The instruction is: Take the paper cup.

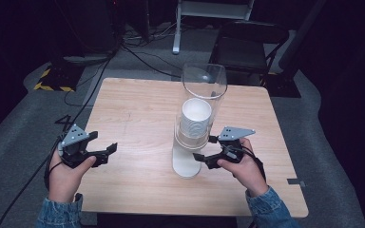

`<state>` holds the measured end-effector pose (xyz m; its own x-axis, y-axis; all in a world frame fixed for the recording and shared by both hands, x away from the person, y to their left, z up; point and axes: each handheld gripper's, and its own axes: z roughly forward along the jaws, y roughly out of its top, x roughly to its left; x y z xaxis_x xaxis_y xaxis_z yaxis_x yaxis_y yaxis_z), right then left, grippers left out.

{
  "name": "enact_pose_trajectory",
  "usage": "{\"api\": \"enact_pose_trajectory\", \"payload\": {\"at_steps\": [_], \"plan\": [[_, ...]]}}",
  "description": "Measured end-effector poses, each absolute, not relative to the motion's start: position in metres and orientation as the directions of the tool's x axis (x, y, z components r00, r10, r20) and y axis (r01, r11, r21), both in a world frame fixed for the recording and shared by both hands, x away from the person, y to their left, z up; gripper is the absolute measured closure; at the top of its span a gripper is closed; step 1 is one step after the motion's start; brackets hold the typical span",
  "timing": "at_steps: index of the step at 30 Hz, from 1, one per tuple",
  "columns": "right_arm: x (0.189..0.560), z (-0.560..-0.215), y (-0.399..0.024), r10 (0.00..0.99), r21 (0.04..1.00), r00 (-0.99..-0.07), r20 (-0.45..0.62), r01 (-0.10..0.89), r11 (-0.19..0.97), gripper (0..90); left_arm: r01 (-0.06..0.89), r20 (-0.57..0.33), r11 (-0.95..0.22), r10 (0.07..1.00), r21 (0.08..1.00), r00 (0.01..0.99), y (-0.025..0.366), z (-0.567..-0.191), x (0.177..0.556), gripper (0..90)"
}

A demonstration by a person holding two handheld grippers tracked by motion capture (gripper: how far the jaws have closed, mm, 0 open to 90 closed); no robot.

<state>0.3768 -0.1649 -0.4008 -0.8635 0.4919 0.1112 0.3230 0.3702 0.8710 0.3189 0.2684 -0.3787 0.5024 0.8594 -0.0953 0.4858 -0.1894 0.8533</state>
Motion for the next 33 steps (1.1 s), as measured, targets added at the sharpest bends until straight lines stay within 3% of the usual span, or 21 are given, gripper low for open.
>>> {"api": "enact_pose_trajectory", "payload": {"at_steps": [13,17,33], "plan": [[0.381,-0.421,-0.141,0.548,0.929,-0.832,0.087,0.267,0.257,16.3,0.492,-0.087,-0.205,0.857,0.846,0.508,0.267,-0.381,0.32,16.7],[0.382,-0.425,-0.141,0.58,0.946,-0.81,0.087,0.25,0.207,22.5,0.497,-0.091,-0.204,0.858,0.843,0.506,0.266,-0.382,0.321,16.7],[0.379,-0.427,-0.136,0.589,0.97,-0.807,0.052,0.182,0.163,30.0,0.505,-0.095,-0.21,0.853,0.837,0.513,0.264,-0.385,0.322,16.8]]}}
